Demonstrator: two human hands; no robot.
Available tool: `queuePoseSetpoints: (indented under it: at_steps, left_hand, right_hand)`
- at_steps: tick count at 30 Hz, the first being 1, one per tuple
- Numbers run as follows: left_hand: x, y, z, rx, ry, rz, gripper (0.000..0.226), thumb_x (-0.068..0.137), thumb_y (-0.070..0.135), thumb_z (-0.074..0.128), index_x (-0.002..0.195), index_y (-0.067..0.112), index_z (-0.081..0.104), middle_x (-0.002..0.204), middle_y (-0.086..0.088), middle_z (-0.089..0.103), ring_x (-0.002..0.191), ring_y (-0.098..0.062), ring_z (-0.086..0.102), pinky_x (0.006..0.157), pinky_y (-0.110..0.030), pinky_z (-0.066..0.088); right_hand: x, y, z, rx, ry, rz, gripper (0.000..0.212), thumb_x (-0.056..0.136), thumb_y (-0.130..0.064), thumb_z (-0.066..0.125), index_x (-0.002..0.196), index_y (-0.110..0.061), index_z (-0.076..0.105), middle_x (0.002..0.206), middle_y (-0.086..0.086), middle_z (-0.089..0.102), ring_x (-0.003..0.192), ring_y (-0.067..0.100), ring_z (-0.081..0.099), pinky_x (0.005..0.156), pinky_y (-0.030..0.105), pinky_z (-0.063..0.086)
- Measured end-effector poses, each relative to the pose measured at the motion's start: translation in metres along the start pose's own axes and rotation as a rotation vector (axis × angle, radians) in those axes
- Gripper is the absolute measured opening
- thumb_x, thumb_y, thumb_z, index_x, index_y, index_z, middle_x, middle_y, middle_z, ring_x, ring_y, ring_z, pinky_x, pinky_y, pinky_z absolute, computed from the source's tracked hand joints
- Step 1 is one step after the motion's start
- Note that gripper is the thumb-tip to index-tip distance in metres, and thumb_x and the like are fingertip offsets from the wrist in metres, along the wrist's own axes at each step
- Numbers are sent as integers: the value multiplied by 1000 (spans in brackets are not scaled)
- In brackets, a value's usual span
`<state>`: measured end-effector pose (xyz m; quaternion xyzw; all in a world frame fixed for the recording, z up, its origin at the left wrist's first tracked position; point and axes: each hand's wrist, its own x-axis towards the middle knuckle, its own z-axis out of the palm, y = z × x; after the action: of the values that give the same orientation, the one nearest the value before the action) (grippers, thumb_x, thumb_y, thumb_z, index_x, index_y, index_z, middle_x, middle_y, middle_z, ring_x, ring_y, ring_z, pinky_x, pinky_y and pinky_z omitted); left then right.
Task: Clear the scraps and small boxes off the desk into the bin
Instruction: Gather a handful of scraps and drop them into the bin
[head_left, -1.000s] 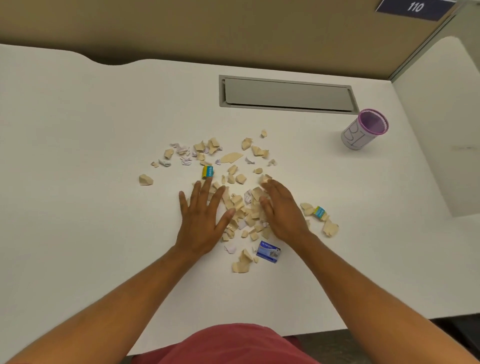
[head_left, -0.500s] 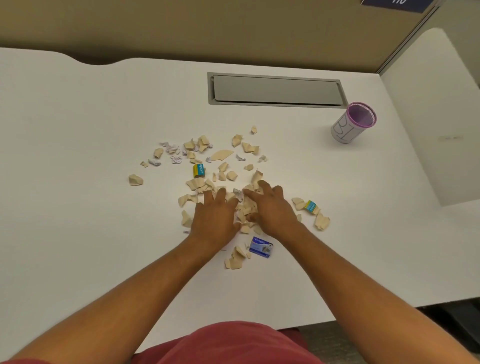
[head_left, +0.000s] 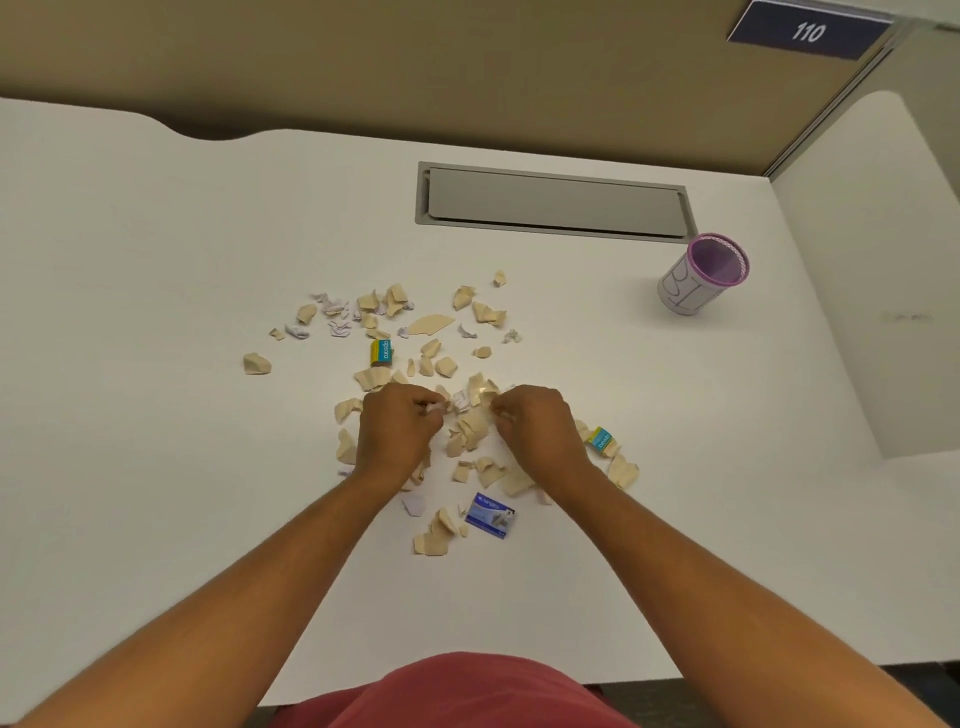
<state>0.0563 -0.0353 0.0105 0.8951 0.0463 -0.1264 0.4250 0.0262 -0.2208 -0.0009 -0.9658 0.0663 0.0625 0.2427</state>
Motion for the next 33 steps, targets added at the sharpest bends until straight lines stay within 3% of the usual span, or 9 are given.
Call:
queuePoseSetpoints:
  at_steps: [3,6,8,13,16,21,25,29,33]
  left_hand:
    - [-1,20,7,-283,-7,-169,15,86,11,80,101,14,84,92,-4,81,72,-12,74,71,-23,61]
    - [0,43,23,-584,-70,-285,17,83,6,84,101,6,82,95,-8,81,78,-18,78,82,-33,66]
    - [1,63,34,-729,-106,-335,22,82,1,84,104,0,80,100,-13,80,81,-20,79,83,-30,66]
    - [6,118,66,-898,-172,-359,17,82,-7,82,94,2,74,99,-19,77,85,-26,76,87,-31,64]
    - [19,150,87,-952,-222,-335,25,82,-8,80,106,-7,72,98,-20,76,85,-25,75,85,-29,65]
    - [42,207,118,-966,-260,-267,26,84,-9,78,109,-8,74,108,-19,77,93,-27,75,82,-27,65]
    - [55,234,134,-951,-255,-250,26,83,-7,80,108,-7,75,114,-19,77,90,-25,76,80,-26,64]
    - [62,245,142,-920,-251,-244,26,82,-6,81,108,-6,76,118,-17,76,92,-26,77,82,-27,63]
    - [67,248,145,-884,-243,-246,26,82,-6,81,108,-5,76,117,-14,76,94,-27,77,82,-27,64]
  right_hand:
    - [4,13,-25,453,33,230,13,84,-15,78,96,-15,84,93,-4,80,86,8,73,84,21,56]
    - [6,29,-54,1075,-66,480,14,80,-3,83,94,-1,81,89,9,80,86,20,77,79,25,62]
    - [8,43,-74,1382,-113,590,17,82,7,78,99,9,75,94,15,78,85,24,77,75,23,62]
    - [13,90,-120,1602,-105,613,24,87,6,72,110,11,69,107,17,73,99,32,77,88,27,62]
    - [25,120,-155,1662,-21,576,22,90,6,68,111,9,68,111,15,72,100,32,77,78,24,62]
    - [61,171,-225,1571,142,432,14,89,7,68,103,4,71,106,11,72,87,17,78,73,22,61]
    - [99,208,-253,1315,190,468,40,72,1,86,110,5,74,123,18,72,111,35,72,91,40,62]
    - [133,223,-250,753,216,500,40,63,-12,94,100,-8,79,111,6,74,107,28,70,85,41,64]
    - [150,221,-242,256,100,325,35,74,-21,89,105,-10,80,118,5,72,111,25,65,86,35,60]
